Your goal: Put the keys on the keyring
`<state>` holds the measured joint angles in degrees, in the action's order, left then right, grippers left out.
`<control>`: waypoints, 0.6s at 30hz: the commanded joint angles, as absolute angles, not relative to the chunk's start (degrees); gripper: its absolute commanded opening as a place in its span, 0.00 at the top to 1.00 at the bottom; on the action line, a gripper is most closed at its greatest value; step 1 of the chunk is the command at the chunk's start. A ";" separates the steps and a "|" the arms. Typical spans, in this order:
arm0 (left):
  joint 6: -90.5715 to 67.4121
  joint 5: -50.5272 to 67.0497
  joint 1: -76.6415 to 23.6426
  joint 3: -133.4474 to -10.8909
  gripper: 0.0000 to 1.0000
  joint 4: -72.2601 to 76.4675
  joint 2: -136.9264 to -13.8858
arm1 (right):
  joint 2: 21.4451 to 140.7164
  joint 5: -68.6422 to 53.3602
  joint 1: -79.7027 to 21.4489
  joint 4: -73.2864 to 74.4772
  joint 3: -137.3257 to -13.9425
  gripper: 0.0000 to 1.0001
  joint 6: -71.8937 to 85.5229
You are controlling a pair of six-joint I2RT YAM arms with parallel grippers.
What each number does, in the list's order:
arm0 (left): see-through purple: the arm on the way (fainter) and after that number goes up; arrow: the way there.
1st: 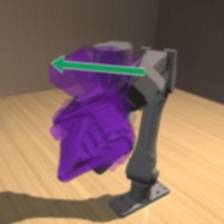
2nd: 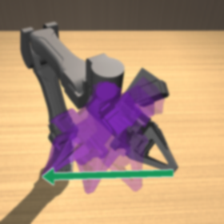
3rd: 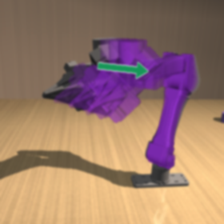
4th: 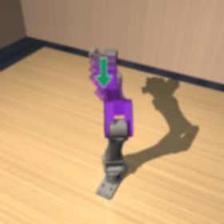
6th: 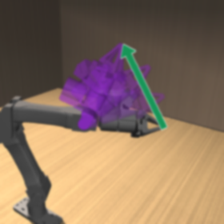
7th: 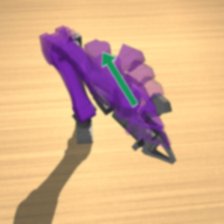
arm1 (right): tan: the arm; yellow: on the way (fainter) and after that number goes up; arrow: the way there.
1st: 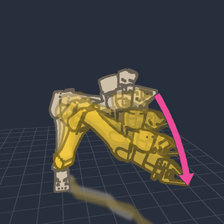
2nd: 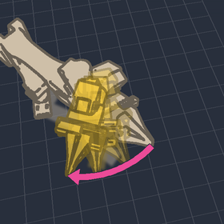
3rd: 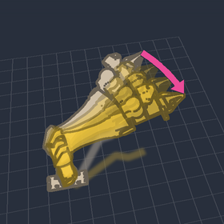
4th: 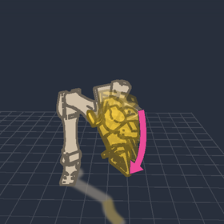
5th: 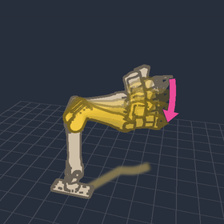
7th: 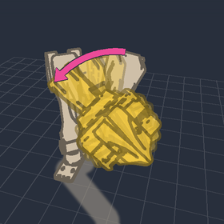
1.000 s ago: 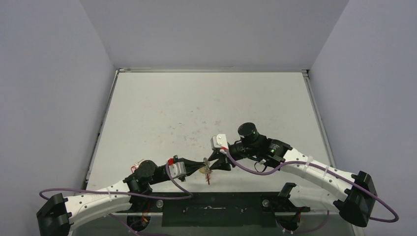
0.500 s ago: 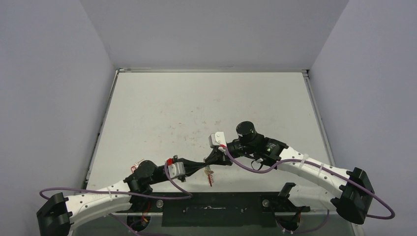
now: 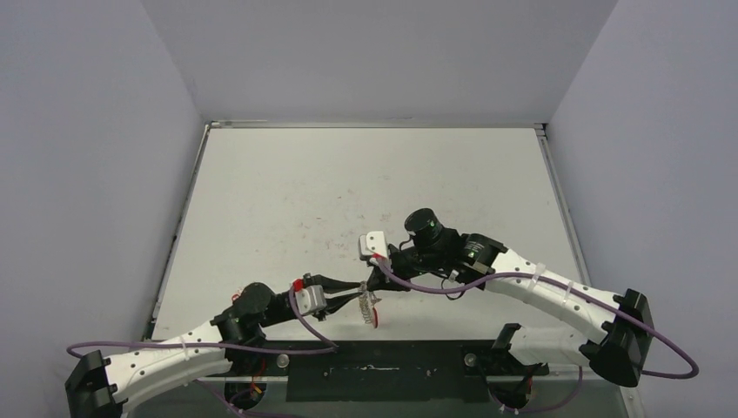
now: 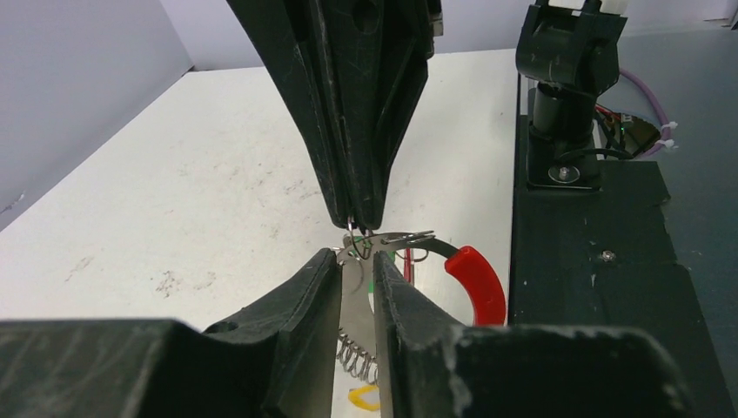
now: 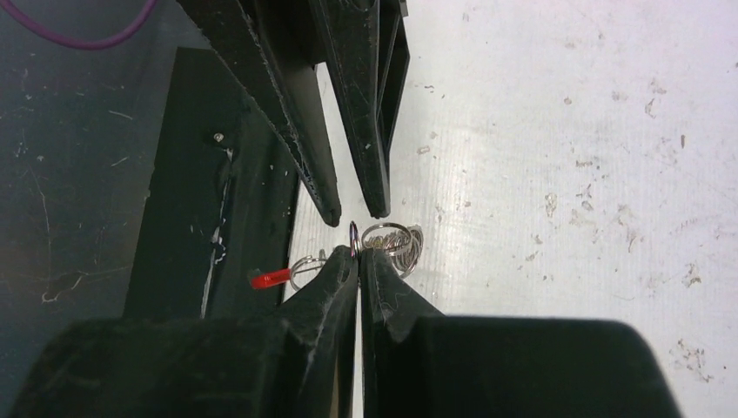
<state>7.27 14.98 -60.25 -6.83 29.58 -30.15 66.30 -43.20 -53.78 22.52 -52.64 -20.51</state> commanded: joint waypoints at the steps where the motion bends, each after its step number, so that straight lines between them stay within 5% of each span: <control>1: 9.27 13.50 -60.38 -11.78 0.80 21.53 -29.14 | 69.77 -34.76 -56.44 34.80 -60.99 1.00 -21.20; 8: 9.74 13.87 -60.47 -14.17 0.78 17.63 -32.24 | 80.67 -28.05 -57.96 52.02 -74.07 1.00 -19.16; 18: 9.18 13.64 -60.68 -14.77 0.72 20.34 -36.24 | 85.19 -26.00 -60.76 52.05 -78.93 1.00 -14.84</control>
<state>9.28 13.78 -60.29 -11.64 17.74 -35.62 85.82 -27.05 -59.46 52.53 -75.96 -17.12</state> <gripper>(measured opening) 0.271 0.035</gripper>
